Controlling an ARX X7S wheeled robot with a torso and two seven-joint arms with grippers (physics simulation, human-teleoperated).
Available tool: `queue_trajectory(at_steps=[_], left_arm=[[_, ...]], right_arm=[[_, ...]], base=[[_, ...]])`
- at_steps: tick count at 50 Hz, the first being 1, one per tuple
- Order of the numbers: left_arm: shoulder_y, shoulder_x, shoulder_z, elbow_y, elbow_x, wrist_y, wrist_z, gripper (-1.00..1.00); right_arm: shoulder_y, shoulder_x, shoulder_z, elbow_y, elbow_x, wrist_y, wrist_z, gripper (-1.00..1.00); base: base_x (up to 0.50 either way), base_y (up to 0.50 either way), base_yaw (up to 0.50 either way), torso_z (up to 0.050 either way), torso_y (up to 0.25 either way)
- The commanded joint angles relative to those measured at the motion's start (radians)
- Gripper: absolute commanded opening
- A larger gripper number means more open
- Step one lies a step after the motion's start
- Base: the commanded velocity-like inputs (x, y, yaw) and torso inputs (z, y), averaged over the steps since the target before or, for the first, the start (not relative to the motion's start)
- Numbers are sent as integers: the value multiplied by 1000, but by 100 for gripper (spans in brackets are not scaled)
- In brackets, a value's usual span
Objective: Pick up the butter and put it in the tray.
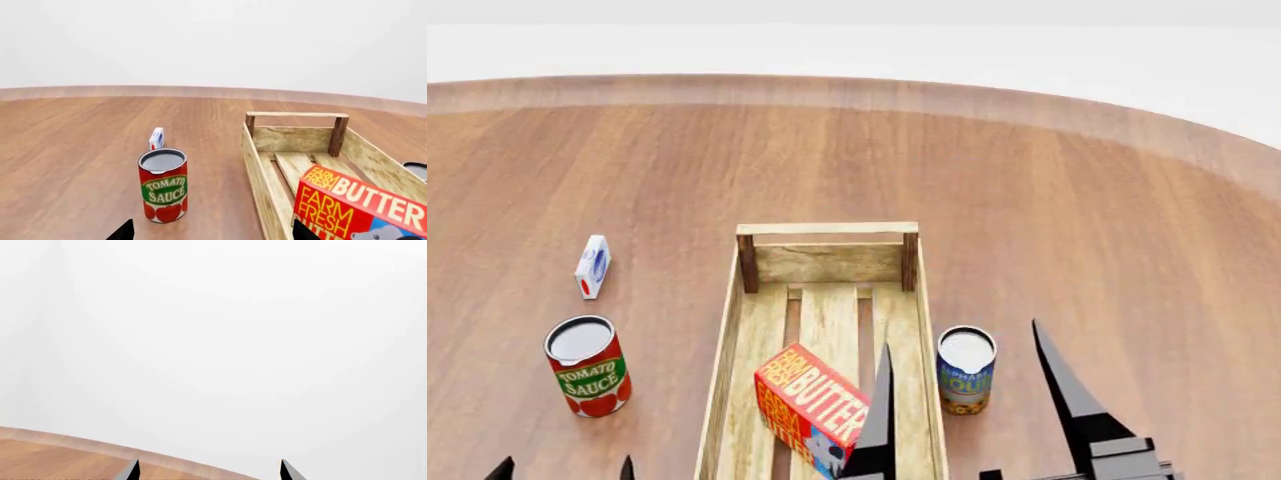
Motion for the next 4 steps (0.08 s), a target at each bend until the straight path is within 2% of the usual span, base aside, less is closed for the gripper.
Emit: queue_trajectory(at_steps=[1, 4], left_arm=[[2, -4, 1, 11, -1, 1, -4, 100], [7, -9, -1, 27, -7, 2, -5, 100]], right_arm=[[-4, 1, 0, -7, -9, 5, 2, 100], [-10, 9, 1, -28, -25, -3, 11, 100]], base=[[0, 0, 0, 0, 0], [0, 0, 0, 0, 0]])
